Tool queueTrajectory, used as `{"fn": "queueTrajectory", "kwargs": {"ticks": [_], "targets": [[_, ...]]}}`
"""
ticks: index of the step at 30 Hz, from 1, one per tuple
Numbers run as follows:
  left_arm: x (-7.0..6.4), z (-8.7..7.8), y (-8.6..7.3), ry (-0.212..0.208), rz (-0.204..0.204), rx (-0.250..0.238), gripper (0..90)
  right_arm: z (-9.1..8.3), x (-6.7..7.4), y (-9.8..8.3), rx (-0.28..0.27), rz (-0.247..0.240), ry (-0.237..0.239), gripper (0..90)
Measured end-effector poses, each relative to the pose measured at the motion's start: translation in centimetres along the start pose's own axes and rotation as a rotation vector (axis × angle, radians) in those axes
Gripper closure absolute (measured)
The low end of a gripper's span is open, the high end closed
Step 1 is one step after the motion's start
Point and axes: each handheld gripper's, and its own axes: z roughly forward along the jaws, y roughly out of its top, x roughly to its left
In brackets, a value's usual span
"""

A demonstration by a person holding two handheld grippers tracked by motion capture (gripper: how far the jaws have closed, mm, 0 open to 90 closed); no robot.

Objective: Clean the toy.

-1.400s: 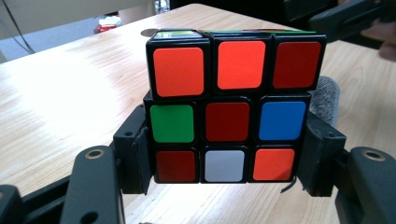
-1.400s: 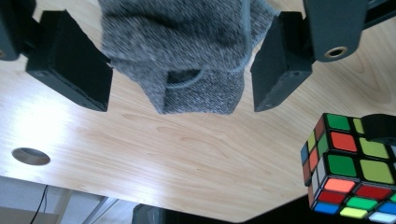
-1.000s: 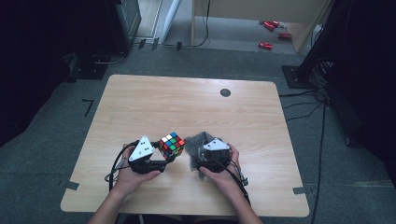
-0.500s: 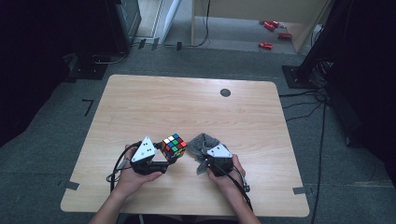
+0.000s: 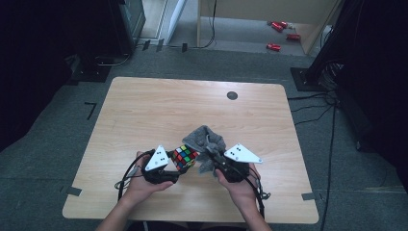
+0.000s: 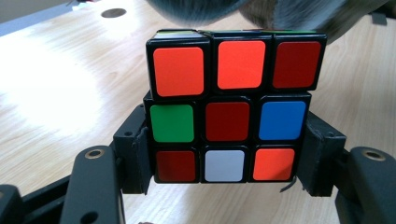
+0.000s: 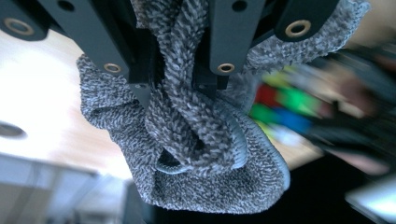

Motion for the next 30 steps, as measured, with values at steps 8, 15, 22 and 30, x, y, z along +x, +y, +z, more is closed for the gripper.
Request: {"fn": "queueTrajectory", "kwargs": {"ticks": [8,15,22,30], "targets": [[-2.0,0.1,0.7,0.007,0.089,-0.023,34.7,1.0,2.8,-0.2,-0.014,-0.039,0.089,77.0],[-1.6,-0.4,0.6,-0.004,0.079,-0.056,34.8,1.5,-0.5,-1.4,0.070,0.044,-0.027,77.0],[-1.2,-0.6,0.6,-0.015,0.056,-0.079,34.8,1.6,-1.8,-1.8,0.077,0.120,0.065,76.6],[-1.1,-0.5,0.5,-0.016,0.047,-0.066,34.7,1.7,-1.2,-2.1,0.083,0.142,0.113,78.7]]}}
